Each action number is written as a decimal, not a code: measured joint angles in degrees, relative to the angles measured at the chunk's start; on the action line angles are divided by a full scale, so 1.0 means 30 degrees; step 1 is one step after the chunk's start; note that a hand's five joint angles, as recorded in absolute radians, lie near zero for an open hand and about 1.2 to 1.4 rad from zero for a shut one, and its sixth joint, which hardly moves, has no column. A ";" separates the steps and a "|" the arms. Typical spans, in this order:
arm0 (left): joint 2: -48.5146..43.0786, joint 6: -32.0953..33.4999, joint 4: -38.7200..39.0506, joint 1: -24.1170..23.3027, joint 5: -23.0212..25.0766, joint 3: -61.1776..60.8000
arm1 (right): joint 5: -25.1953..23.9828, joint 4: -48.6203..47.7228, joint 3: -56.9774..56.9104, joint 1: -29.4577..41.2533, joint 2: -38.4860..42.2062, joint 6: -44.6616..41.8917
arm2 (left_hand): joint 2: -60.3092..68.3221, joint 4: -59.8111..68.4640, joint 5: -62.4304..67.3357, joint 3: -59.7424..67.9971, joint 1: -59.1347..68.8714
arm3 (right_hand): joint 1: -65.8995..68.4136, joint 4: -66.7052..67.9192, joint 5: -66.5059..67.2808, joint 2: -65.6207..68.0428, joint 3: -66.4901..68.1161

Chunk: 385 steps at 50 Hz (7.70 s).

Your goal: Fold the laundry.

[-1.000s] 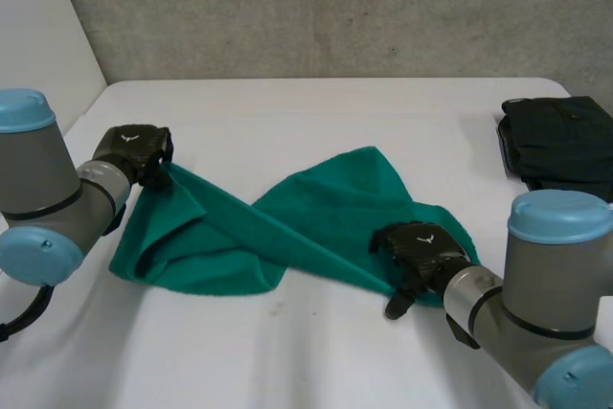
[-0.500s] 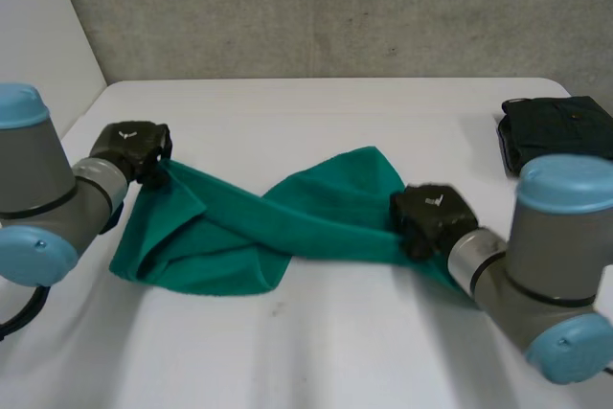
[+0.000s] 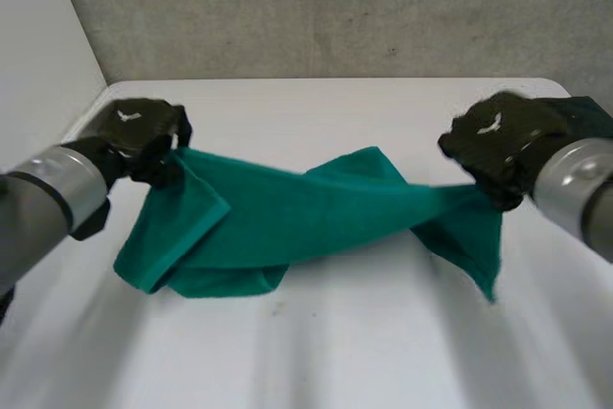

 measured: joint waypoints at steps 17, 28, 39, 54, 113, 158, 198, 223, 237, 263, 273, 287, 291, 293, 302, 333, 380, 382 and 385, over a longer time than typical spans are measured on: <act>-0.7602 0.1803 0.1671 -0.1866 -0.3409 0.4694 | 0.0408 -0.1431 -0.3304 0.0301 0.7564 0.7721 | 0.0024 0.0003 0.0000 0.0002 0.0000 | -0.8408 -1.0111 -0.9487 -1.0234 -0.9952; -0.7594 0.1656 0.1681 -0.1939 -0.3482 0.4338 | 0.0237 -0.3318 0.1375 -0.0553 0.5743 1.2530 | 0.0027 0.0002 0.0000 0.0002 -0.0002 | -1.3352 -1.6399 -1.6173 -1.5560 -1.6022; -0.7563 0.1677 0.1936 -0.1838 -0.3450 0.4117 | 0.0289 -0.6847 0.6825 -0.0831 0.2812 1.2614 | 0.0027 0.0002 0.0000 0.0002 0.0000 | -1.3662 -1.6794 -1.6738 -1.6308 -1.6866; -0.7497 0.1676 0.1907 -0.1991 -0.3520 0.3810 | 0.0406 -0.9988 0.7733 -0.0656 0.5268 1.2381 | 0.0027 0.0002 0.0000 0.0002 -0.0002 | -0.3696 -0.5275 -0.5611 -0.4482 -0.4714; -0.7738 0.5608 1.0715 -0.2829 -0.5057 1.3374 | 0.4077 -1.3959 -1.4140 0.0499 0.8967 0.0080 | 0.0061 0.0008 0.0000 0.0041 -0.0002 | 0.0024 0.0021 0.0024 0.0081 0.0049; -0.4805 0.2939 0.6711 -0.1570 -0.2527 -0.3374 | 0.1657 -1.1480 0.4755 0.0116 0.6196 0.7818 | -1.5329 -1.5613 -1.4629 -1.5310 -1.3741 | 0.0027 0.0076 0.0064 0.0081 0.0049; -0.7743 0.1140 0.8754 -0.1067 -0.4636 -0.2644 | 0.1073 -1.0844 0.4470 -0.1206 0.6056 1.0402 | -1.4890 -1.5011 -1.3764 -1.4835 -1.3578 | 0.0027 0.0076 0.0064 0.0082 0.0049; -0.1043 0.8472 0.7067 0.0031 -0.4267 -0.5486 | 0.1143 -0.4392 0.3977 -0.1220 0.2499 0.0835 | -0.0012 -0.0087 -0.0008 -0.0050 0.0752 | 0.0027 0.0076 0.0064 0.0082 0.0049; 0.3469 1.6743 0.0023 0.0013 -0.2881 -0.8450 | 0.1201 0.0377 0.4399 -0.2649 0.1173 -0.4504 | -0.0002 -0.0082 -0.0008 -0.0046 0.0752 | 0.0027 0.0073 0.0064 0.0082 0.0049; -1.1747 1.4025 1.0249 -0.1905 -0.4454 0.4100 | 0.3594 -0.6998 -0.2105 -0.2467 0.9709 -0.4179 | 0.0002 -0.0015 -0.0008 -0.0029 0.0752 | 0.0027 0.0078 0.0064 0.0082 0.0049; -1.5971 1.4101 1.2388 -0.2256 -0.4419 0.9124 | 0.4277 -0.9245 -0.5747 -0.2441 1.3428 -0.4264 | 0.0015 -0.0011 -0.0006 -0.0027 0.0752 | -0.0014 0.0076 0.0064 0.0082 0.0049; -1.5344 1.3799 1.5068 -0.3144 -0.4437 0.8221 | 0.5396 -1.2362 -0.6062 -0.2612 1.2440 -0.1888 | -1.8943 -1.9040 -1.7608 -1.8728 -1.7632 | -1.5065 -1.8140 -1.7679 -1.8116 -1.8361; -1.3345 1.3174 1.5656 -0.3220 -0.4480 0.6025 | 0.5228 -1.2206 -0.4474 -0.2721 0.9829 0.0723 | -1.8943 -1.9040 -1.7608 -1.8728 -1.7632 | -1.5065 -1.8140 -1.7679 -1.8116 -1.8361; -1.2342 1.2645 1.5730 -0.3217 -0.4492 0.4970 | 0.4891 -1.1861 -0.3591 -0.2874 0.8682 0.1787 | -1.8943 -1.9040 -1.7608 -1.8728 -1.7632 | -1.5065 -1.8140 -1.7681 -1.8116 -1.8361; -0.6749 0.6216 1.4962 -0.3100 -0.4257 -0.1182 | 0.0859 -0.7980 0.1646 -0.4857 0.4948 0.4633 | -1.8943 -1.9040 -1.7608 -1.8728 -1.7632 | -1.5033 -1.8102 -1.7661 -1.8030 -1.8261; -0.5425 0.1305 1.2665 -0.3229 -0.4125 -0.3731 | -0.1741 -1.3700 0.5713 -0.7176 0.8162 0.4352 | -1.8943 -1.9040 -1.7608 -1.8728 -1.7632 | -0.0307 0.0020 -0.0295 0.0128 0.0046; -0.4594 0.1326 1.2364 -0.3099 -0.4328 -0.3819 | -0.2109 -1.3558 -0.0636 0.5687 0.9307 -0.4280 | -1.8943 -1.9040 -1.7608 -1.8728 -1.7632 | -0.0166 0.0063 -0.0116 0.0127 0.0125; -0.4597 0.1326 1.2350 -0.3104 -0.4331 -0.3823 | -0.2466 -1.3495 -0.1002 0.6466 1.0349 -0.4323 | -1.8943 -1.9040 -1.7608 -1.8728 -1.7632 | -0.0166 0.0064 -0.0116 0.0127 0.0125; -0.4611 0.1326 1.2329 -0.3140 -0.4327 -0.3831 | -0.2756 -1.3444 -0.1351 0.7142 1.1598 -0.4416 | -1.8943 -1.9040 -1.7608 -1.8728 -1.7632 | -0.0166 0.0058 -0.0117 0.0125 0.0122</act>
